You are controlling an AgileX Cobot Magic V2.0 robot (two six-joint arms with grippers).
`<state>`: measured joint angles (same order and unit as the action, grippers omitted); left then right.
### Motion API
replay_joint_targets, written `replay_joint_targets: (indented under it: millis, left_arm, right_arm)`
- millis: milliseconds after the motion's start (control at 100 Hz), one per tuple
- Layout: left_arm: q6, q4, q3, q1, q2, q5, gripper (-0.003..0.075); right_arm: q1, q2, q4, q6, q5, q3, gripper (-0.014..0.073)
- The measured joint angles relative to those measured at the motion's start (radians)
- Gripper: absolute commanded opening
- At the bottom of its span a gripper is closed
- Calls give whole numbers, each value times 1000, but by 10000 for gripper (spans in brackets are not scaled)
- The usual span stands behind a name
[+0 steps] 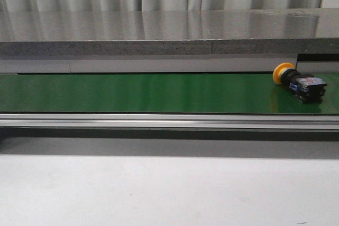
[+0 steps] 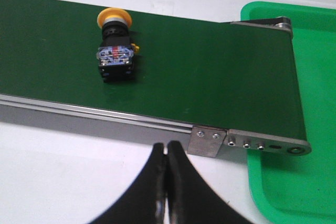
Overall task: Move button from right to left
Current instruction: 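Let the belt carry the button toward the left arm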
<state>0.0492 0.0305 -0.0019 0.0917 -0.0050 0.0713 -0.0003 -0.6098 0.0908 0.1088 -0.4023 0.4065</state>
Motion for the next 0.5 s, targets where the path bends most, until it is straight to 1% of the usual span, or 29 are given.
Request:
replay_joint_targets:
  millis: [230, 390, 500]
  left_arm:
    - [0, 0, 0, 0, 0, 0, -20]
    - [0, 0, 0, 0, 0, 0, -20]
    - [0, 0, 0, 0, 0, 0, -20]
  right_arm:
    - [0, 189, 0, -3, 91, -114, -60]
    - [0, 294, 0, -7, 108, -170, -60]
    - [0, 326, 0, -7, 99, -184, -60]
